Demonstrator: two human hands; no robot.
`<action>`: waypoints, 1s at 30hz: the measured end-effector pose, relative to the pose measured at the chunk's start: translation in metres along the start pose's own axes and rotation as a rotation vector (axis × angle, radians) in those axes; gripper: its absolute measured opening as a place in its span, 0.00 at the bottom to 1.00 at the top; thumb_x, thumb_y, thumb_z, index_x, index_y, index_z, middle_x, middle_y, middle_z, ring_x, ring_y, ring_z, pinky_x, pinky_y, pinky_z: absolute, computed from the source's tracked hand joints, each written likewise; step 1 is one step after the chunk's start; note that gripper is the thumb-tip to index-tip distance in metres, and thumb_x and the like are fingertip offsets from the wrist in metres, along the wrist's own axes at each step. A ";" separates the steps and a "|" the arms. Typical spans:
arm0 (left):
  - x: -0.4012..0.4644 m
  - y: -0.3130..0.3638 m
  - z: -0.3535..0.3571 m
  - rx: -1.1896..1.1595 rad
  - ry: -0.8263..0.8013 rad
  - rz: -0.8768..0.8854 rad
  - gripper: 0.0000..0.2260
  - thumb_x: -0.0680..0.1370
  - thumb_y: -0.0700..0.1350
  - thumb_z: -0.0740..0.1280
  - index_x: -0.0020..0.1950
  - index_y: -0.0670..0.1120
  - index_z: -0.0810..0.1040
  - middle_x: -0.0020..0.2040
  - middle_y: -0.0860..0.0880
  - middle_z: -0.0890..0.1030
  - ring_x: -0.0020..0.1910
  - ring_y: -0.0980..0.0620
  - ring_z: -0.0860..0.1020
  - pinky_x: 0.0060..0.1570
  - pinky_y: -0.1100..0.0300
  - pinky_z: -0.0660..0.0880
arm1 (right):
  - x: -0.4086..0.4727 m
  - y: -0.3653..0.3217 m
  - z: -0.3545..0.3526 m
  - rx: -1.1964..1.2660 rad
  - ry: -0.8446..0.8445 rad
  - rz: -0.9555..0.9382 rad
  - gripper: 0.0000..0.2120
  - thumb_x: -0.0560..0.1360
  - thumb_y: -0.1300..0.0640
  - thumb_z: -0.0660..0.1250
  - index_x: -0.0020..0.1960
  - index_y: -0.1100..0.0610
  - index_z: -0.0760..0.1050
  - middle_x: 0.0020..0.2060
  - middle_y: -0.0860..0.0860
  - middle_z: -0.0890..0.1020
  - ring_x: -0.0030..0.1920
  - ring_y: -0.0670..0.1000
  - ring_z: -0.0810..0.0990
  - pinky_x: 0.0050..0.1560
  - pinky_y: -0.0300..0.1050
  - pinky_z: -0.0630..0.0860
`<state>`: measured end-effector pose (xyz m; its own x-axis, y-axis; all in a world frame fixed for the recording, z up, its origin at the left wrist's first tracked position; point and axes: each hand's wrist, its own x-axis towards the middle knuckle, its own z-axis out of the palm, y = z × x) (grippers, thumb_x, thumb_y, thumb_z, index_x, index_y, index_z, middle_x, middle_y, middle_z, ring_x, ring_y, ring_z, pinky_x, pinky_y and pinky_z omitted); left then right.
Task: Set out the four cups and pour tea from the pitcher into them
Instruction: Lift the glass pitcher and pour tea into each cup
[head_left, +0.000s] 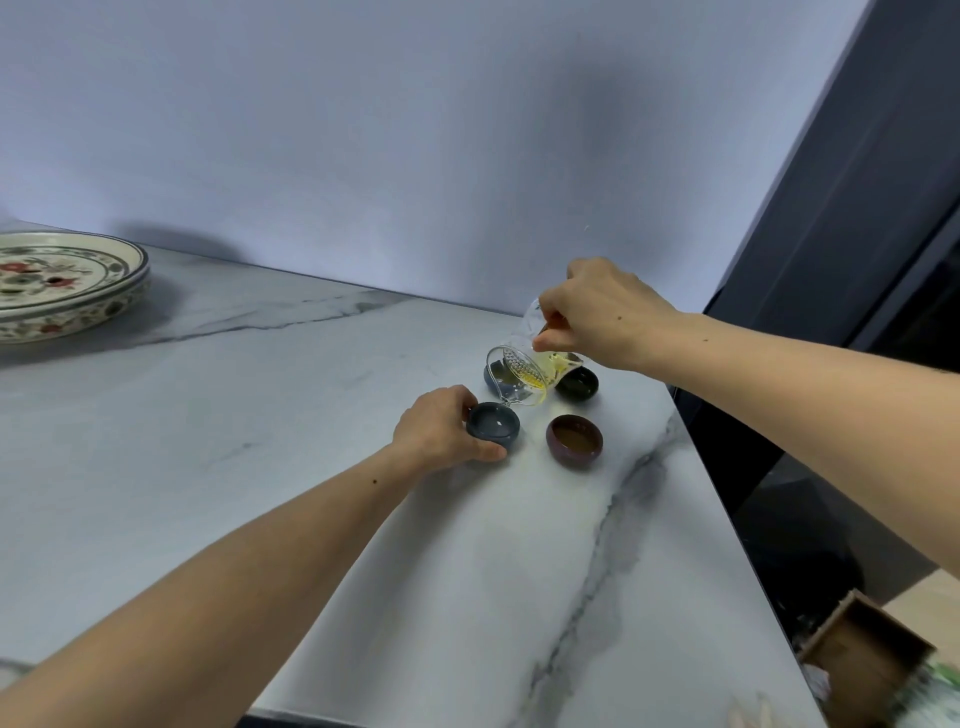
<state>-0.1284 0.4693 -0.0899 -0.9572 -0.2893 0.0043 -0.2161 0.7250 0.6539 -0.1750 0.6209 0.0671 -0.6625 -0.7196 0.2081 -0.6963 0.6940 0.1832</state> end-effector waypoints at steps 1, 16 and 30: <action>0.000 0.000 0.000 0.001 -0.001 0.001 0.30 0.62 0.58 0.79 0.59 0.49 0.77 0.55 0.50 0.81 0.55 0.48 0.78 0.56 0.49 0.77 | 0.000 -0.001 -0.001 -0.011 0.003 -0.009 0.17 0.73 0.46 0.69 0.52 0.59 0.79 0.44 0.55 0.69 0.45 0.55 0.66 0.43 0.46 0.66; 0.002 -0.003 -0.001 -0.021 -0.014 0.006 0.29 0.63 0.57 0.79 0.60 0.48 0.77 0.56 0.49 0.82 0.55 0.49 0.78 0.56 0.50 0.77 | 0.002 -0.013 -0.003 -0.115 0.022 -0.093 0.17 0.74 0.46 0.68 0.53 0.59 0.79 0.42 0.55 0.68 0.45 0.55 0.65 0.42 0.46 0.64; 0.004 -0.004 -0.001 -0.009 -0.018 0.017 0.29 0.63 0.58 0.79 0.60 0.48 0.77 0.56 0.49 0.82 0.55 0.49 0.78 0.56 0.51 0.77 | 0.001 -0.016 0.000 -0.175 0.030 -0.122 0.18 0.74 0.46 0.68 0.52 0.60 0.78 0.43 0.55 0.68 0.52 0.59 0.72 0.41 0.47 0.65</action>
<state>-0.1308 0.4650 -0.0923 -0.9641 -0.2656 0.0024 -0.1978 0.7240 0.6608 -0.1648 0.6095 0.0640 -0.5658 -0.7995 0.2017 -0.7106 0.5969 0.3724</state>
